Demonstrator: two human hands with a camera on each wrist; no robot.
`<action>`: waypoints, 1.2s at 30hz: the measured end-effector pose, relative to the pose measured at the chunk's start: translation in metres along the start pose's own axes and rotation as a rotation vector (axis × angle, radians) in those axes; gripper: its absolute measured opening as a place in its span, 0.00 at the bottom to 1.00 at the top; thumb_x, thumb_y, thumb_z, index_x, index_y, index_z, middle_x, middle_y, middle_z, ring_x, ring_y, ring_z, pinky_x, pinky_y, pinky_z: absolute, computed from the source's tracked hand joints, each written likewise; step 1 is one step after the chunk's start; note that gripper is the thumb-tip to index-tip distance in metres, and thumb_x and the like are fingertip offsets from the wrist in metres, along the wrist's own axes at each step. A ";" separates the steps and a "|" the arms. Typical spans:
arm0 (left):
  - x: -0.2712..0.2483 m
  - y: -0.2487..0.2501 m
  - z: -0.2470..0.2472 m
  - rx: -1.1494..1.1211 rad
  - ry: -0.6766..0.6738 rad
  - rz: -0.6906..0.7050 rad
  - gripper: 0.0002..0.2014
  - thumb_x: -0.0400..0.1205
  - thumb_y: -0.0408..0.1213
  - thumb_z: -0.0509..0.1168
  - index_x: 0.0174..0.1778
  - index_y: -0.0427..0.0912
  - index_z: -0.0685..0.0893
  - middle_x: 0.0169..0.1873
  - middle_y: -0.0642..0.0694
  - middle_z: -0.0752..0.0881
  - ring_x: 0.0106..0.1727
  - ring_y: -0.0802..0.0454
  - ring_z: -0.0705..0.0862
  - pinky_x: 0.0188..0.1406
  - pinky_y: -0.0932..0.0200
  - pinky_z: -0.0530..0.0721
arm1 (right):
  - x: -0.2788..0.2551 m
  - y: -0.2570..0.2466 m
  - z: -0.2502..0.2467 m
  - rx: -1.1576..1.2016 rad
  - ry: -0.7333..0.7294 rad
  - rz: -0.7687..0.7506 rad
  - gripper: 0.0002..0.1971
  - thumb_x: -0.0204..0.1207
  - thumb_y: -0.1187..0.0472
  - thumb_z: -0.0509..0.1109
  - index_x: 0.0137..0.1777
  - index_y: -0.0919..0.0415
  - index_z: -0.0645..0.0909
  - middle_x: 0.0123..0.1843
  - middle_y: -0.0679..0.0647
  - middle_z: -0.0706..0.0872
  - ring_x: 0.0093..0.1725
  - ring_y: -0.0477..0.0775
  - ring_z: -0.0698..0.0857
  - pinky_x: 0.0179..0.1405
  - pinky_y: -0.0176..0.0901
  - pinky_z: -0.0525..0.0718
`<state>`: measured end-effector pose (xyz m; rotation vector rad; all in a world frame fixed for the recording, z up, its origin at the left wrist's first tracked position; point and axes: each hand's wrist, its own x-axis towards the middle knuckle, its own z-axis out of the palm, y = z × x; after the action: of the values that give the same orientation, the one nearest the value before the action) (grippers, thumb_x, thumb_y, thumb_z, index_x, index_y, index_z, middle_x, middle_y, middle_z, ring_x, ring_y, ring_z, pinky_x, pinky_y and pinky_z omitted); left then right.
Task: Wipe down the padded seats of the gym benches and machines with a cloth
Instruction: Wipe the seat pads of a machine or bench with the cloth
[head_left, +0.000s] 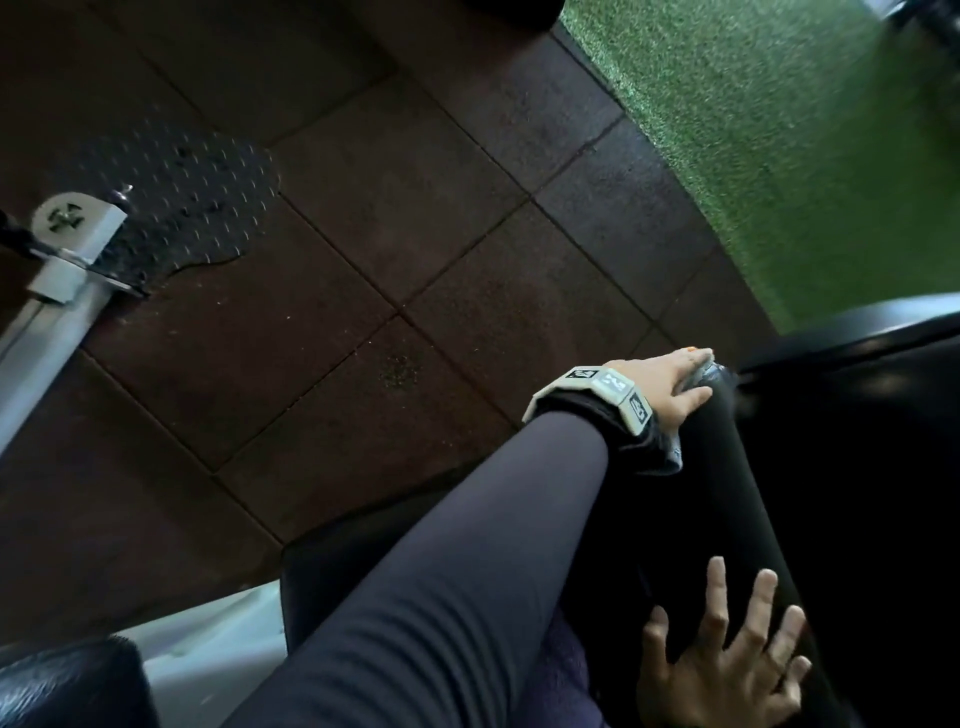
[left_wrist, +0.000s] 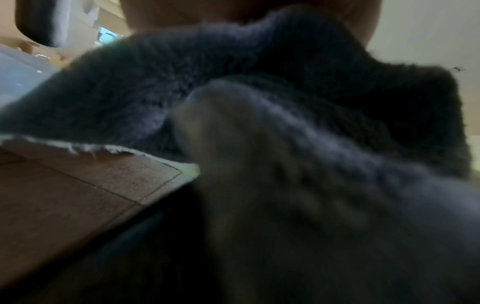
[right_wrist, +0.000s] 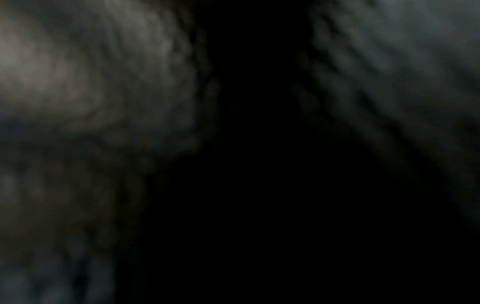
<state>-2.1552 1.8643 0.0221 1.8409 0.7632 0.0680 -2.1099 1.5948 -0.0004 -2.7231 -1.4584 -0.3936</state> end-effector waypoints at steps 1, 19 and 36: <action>0.000 -0.003 0.001 -0.006 -0.021 0.007 0.29 0.87 0.49 0.55 0.84 0.58 0.54 0.81 0.58 0.62 0.78 0.52 0.68 0.74 0.61 0.63 | 0.001 0.000 0.000 -0.008 -0.007 -0.008 0.35 0.72 0.42 0.53 0.81 0.44 0.56 0.81 0.59 0.63 0.74 0.71 0.64 0.63 0.70 0.62; -0.026 -0.017 0.012 0.095 0.010 -0.043 0.26 0.86 0.59 0.49 0.81 0.67 0.54 0.80 0.63 0.62 0.73 0.42 0.75 0.74 0.52 0.66 | -0.001 -0.001 -0.004 0.027 -0.105 0.083 0.36 0.69 0.40 0.54 0.77 0.52 0.65 0.79 0.63 0.64 0.76 0.70 0.60 0.62 0.74 0.63; -0.172 -0.115 0.034 0.175 0.133 -0.511 0.22 0.85 0.63 0.38 0.73 0.71 0.64 0.66 0.51 0.81 0.64 0.38 0.80 0.63 0.45 0.75 | -0.007 0.006 0.006 0.055 -0.044 0.071 0.34 0.74 0.39 0.52 0.81 0.47 0.60 0.84 0.52 0.54 0.82 0.63 0.52 0.70 0.70 0.56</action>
<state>-2.3315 1.7690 -0.0380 1.7611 1.3471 -0.2145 -2.1075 1.5861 -0.0072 -2.7480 -1.3556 -0.2889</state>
